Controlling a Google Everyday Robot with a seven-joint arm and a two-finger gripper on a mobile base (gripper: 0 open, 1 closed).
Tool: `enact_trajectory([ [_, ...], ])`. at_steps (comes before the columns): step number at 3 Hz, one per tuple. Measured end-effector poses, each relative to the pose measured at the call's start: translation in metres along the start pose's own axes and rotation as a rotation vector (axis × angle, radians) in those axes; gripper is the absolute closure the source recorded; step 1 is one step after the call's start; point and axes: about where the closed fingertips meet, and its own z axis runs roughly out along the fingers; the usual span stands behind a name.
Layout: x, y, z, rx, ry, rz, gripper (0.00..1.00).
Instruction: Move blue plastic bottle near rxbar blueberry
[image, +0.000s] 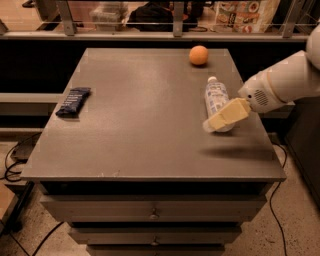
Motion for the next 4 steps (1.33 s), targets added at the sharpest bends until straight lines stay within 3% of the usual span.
enact_trajectory([
  [1,-0.005,0.001,0.024,-0.040,-0.004,-0.001,0.00],
  [2,-0.001,-0.004,0.036,-0.058,0.002,0.027,0.15],
  [3,-0.001,-0.009,0.039,-0.049,0.013,0.041,0.38],
  [4,-0.014,-0.007,0.036,-0.035,0.024,-0.005,0.70],
])
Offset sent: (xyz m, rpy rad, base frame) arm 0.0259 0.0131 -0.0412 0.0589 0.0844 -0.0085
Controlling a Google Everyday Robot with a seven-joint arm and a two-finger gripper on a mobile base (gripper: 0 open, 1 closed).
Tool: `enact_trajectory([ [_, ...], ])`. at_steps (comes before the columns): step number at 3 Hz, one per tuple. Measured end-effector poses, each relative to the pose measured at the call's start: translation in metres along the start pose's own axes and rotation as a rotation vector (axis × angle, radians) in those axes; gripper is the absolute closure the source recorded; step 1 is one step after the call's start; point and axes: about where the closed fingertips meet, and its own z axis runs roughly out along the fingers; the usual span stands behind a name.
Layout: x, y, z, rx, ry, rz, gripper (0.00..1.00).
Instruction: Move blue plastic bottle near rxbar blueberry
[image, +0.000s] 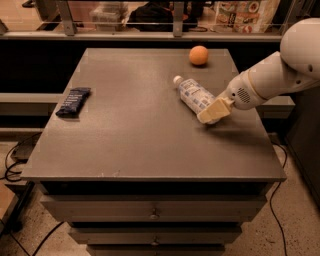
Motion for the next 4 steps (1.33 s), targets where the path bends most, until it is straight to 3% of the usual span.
enact_trajectory([
  [1,-0.034,0.020,-0.016,0.013,0.013,-0.143,0.93],
  [2,-0.068,0.051,-0.067,0.032,0.031,-0.352,1.00],
  [3,-0.067,0.059,-0.074,0.017,0.048,-0.388,1.00],
  [4,-0.069,0.065,-0.052,-0.022,0.046,-0.385,1.00],
])
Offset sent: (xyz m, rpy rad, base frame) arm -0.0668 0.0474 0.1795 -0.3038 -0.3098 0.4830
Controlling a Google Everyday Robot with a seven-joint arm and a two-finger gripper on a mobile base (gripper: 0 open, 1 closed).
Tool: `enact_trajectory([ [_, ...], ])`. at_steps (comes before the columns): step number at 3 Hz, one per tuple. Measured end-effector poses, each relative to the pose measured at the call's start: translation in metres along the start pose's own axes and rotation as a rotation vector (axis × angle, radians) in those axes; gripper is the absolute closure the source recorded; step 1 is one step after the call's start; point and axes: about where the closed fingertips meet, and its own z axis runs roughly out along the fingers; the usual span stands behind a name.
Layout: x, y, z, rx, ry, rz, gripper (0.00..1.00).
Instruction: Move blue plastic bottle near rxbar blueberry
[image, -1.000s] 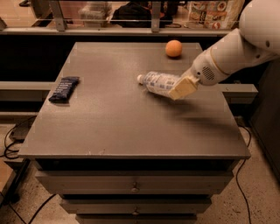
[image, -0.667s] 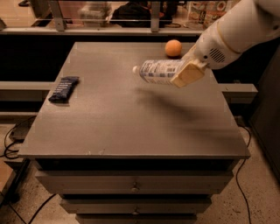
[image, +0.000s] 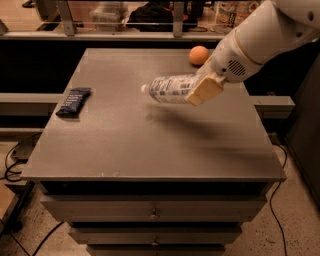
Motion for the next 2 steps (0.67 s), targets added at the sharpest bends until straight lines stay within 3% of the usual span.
enact_trajectory([
  [1,-0.031,0.011,0.047,-0.105,-0.036,-0.041,1.00],
  [2,-0.050,0.018,0.079,-0.178,-0.066,-0.063,1.00],
])
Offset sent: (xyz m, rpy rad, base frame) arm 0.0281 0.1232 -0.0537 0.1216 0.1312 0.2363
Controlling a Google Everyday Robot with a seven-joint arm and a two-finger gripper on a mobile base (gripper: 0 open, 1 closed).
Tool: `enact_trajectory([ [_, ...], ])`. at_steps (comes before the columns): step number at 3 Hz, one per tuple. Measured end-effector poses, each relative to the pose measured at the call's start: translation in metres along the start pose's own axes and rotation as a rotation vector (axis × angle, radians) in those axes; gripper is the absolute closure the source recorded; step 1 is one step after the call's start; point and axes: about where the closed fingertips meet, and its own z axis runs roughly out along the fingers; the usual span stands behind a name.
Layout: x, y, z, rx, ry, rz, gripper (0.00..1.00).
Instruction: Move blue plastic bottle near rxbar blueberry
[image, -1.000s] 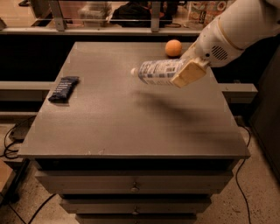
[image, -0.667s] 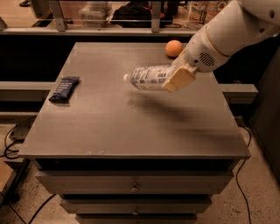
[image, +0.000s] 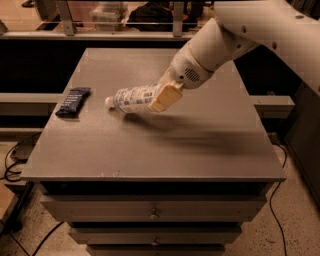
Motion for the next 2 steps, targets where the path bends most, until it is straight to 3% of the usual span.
enact_trajectory([
  [1,-0.021,0.001,0.032,-0.073,-0.040,-0.027,1.00],
  [2,-0.033,0.000,0.058,-0.106,-0.060,-0.036,0.85],
])
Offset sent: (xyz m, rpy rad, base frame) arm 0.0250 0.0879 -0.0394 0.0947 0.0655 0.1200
